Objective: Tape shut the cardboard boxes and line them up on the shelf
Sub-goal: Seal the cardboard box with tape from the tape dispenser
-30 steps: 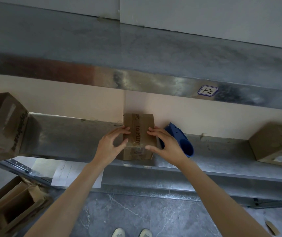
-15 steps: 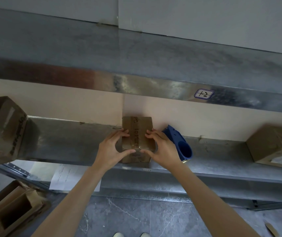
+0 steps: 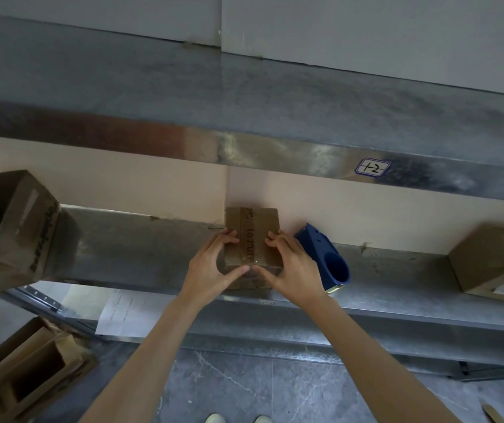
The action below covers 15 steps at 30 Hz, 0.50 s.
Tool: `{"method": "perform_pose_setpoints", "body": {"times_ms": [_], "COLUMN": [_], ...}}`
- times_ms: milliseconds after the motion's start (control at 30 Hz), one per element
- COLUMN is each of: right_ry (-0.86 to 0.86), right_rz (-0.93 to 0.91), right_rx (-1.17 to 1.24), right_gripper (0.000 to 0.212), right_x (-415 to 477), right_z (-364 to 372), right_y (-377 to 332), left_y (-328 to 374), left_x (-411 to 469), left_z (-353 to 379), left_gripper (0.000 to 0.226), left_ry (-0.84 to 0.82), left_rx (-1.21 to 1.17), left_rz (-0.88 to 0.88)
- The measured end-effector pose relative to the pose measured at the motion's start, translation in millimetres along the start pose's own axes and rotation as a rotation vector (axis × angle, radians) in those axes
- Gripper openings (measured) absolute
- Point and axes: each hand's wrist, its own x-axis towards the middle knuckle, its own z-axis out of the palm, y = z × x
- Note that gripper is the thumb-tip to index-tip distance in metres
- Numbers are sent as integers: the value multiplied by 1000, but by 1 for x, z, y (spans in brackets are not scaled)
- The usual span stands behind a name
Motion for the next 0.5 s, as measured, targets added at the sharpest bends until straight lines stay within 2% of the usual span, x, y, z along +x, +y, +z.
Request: {"method": "perform_pose_setpoints", "body": {"times_ms": [167, 367, 500], "right_ry": [-16, -244, -246], "right_rz": [22, -51, -99], "right_rx": [2, -3, -6], "right_gripper": [63, 65, 59], "right_x": [2, 9, 11], "right_z": [0, -21, -24], "right_y": [0, 17, 22], "left_y": [0, -10, -14], "left_x": [2, 15, 18], "left_z": [-3, -28, -31], "left_gripper": [56, 61, 63], "left_ry": [-31, -250, -268], "left_rx": [-3, 63, 99], "left_rz": [-13, -23, -10]}}
